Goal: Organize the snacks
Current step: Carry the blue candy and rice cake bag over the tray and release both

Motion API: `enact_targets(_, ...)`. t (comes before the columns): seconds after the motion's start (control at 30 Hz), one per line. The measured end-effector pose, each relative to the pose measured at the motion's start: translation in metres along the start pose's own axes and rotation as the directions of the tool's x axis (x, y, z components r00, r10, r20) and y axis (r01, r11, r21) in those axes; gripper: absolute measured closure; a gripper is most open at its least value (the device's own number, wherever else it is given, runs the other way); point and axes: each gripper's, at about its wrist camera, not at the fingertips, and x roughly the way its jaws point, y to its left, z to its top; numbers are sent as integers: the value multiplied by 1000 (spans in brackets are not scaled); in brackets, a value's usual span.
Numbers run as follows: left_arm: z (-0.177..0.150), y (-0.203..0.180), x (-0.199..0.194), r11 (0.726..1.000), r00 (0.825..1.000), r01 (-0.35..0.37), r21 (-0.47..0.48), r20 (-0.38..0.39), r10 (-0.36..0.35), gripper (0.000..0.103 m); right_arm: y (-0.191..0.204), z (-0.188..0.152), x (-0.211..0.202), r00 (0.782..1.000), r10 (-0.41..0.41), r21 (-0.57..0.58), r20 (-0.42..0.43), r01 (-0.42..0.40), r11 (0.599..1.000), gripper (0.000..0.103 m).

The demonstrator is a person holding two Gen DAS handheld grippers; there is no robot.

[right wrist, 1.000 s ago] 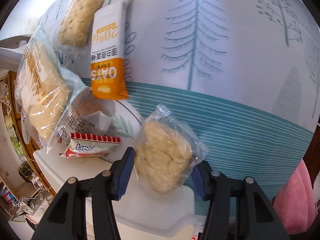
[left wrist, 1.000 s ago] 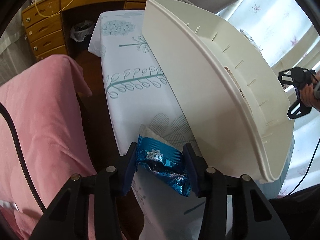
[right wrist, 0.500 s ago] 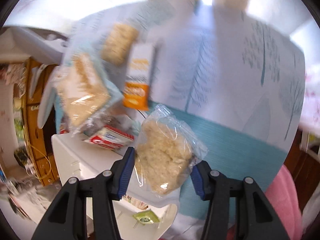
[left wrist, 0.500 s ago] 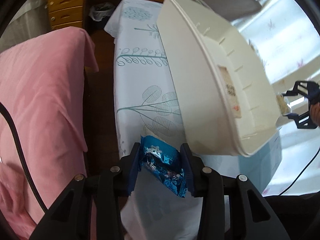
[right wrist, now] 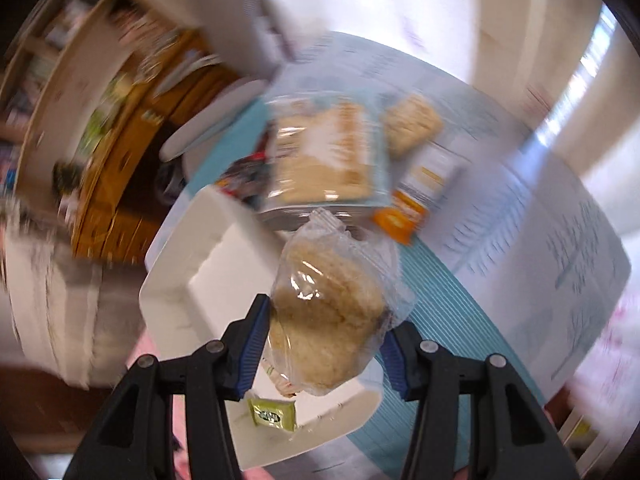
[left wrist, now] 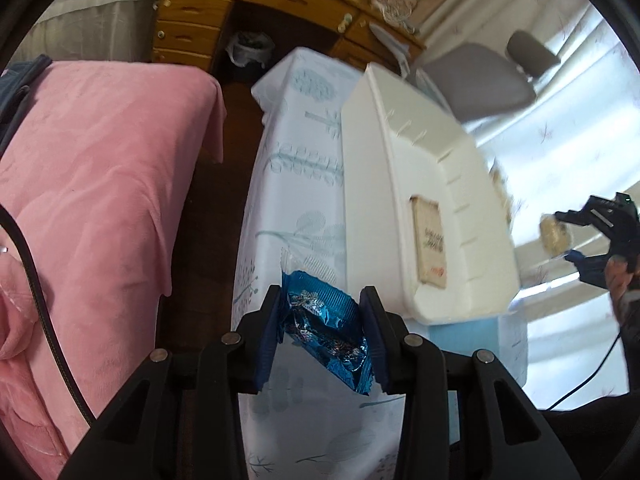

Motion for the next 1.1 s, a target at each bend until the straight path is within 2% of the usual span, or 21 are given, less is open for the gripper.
enact_targets(0.13, 12, -14, -25, 1000, 998, 1, 24, 66, -3, 65, 32, -8, 9, 999, 39, -174, 10, -37, 984, 51)
enact_targets(0.23, 20, -27, -39, 999, 994, 11, 30, 107, -14, 65, 51, -17, 14, 996, 91, -284, 1, -87, 955, 51)
enact_targets(0.43, 34, -63, -49, 998, 988, 20, 55, 150, -28, 65, 75, -35, 19, 988, 150, -463, -42, -153, 873, 51)
enact_targets(0.6, 45, -99, -40, 998, 989, 4, 62, 149, -13, 65, 87, -48, 20, 979, 184, -586, -94, -203, 785, 51)
enact_targets(0.77, 58, -130, -27, 996, 990, -34, 83, 140, 22, 65, 92, -62, 13, 976, 188, -684, -110, -212, 698, 51)
enact_targets(0.87, 62, -144, -21, 993, 991, -53, 103, 130, 40, 64, 88, -73, 9, 969, 194, -710, -151, -243, 661, 51)
enact_targets(0.97, 63, -154, -16, 991, 993, -64, 114, 110, 51, 64, 81, -86, 7, 966, 189, -723, -177, -258, 641, 50)
enact_targets(1.03, 63, -160, -14, 990, 993, -75, 119, 100, 63, 60, 75, -94, 6, 964, 190, -724, -187, -265, 637, 49)
enact_targets(1.1, 61, -160, -13, 990, 993, -77, 121, 93, 66, 43, 71, -100, 6, 963, 183, -719, -197, -269, 641, 48)
